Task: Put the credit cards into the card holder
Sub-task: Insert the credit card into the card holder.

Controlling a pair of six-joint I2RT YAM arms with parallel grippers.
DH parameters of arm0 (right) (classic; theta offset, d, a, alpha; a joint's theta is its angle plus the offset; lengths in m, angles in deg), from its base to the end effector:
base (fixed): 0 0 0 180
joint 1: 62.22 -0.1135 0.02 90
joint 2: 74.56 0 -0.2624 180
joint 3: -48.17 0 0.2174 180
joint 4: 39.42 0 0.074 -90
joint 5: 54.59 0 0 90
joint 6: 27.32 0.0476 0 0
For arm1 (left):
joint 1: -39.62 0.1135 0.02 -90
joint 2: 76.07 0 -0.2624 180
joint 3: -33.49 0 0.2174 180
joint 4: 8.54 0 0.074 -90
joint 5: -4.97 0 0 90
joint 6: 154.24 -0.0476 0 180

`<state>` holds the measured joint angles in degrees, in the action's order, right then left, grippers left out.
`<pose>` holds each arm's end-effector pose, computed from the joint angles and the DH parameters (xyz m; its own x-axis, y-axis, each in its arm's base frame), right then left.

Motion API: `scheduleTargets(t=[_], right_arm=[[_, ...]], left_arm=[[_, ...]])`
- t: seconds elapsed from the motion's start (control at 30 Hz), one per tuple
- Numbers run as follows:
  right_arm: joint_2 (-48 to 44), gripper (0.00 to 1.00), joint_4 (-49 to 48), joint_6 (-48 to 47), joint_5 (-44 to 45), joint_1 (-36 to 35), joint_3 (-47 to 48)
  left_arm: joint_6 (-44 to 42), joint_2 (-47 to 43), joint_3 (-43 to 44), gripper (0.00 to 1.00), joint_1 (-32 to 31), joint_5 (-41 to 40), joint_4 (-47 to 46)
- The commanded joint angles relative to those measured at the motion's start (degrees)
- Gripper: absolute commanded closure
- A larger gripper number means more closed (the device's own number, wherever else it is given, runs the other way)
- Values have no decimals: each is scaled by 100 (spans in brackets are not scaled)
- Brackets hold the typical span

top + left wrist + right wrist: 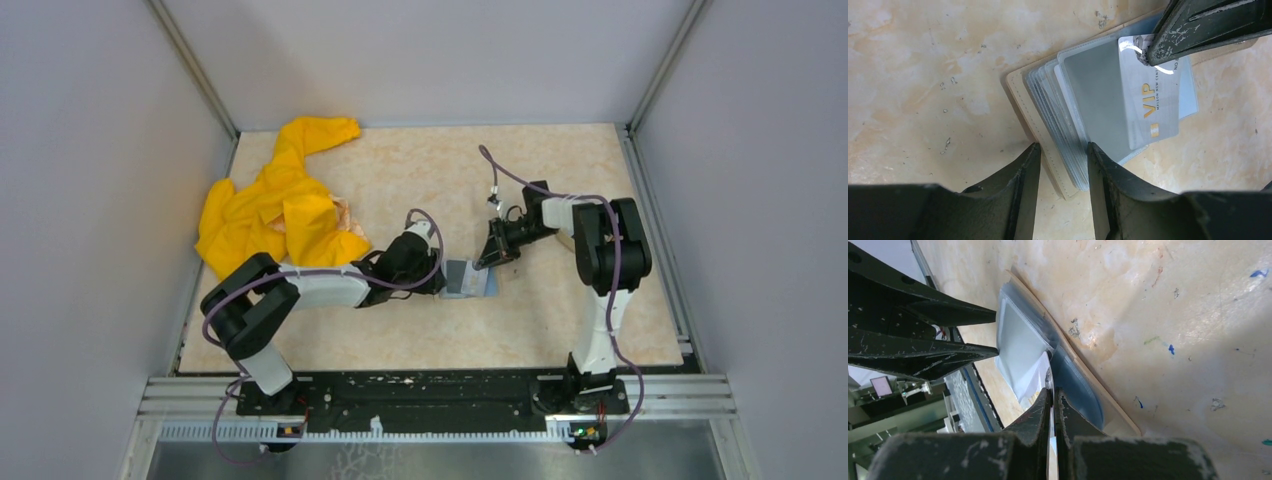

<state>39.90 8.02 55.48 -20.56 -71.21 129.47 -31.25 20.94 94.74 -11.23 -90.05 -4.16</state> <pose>0.3169 0.0901 0.1341 -0.9391 -0.2196 -0.2645 -0.3415 0.5081 0.7907 0.2061 -0.2465 0.1686 -0.7390 0.0486 -0.6719 0.3909 0.8432 -0.3689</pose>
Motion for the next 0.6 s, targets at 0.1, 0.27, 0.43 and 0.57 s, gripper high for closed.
scheduleTargets(t=[0.1,0.27,0.43,0.57], right_arm=[[37,100,13,59,922,-149,164],[43,100,83,81,1074,-172,177],[48,100,149,145,1287,-217,194],[30,100,145,166,1297,-258,198]], left_arm=[[-196,246,230,55,9,-30,273],[-240,293,286,55,31,0,288],[-282,350,351,55,49,44,296],[-310,395,404,55,57,83,298]])
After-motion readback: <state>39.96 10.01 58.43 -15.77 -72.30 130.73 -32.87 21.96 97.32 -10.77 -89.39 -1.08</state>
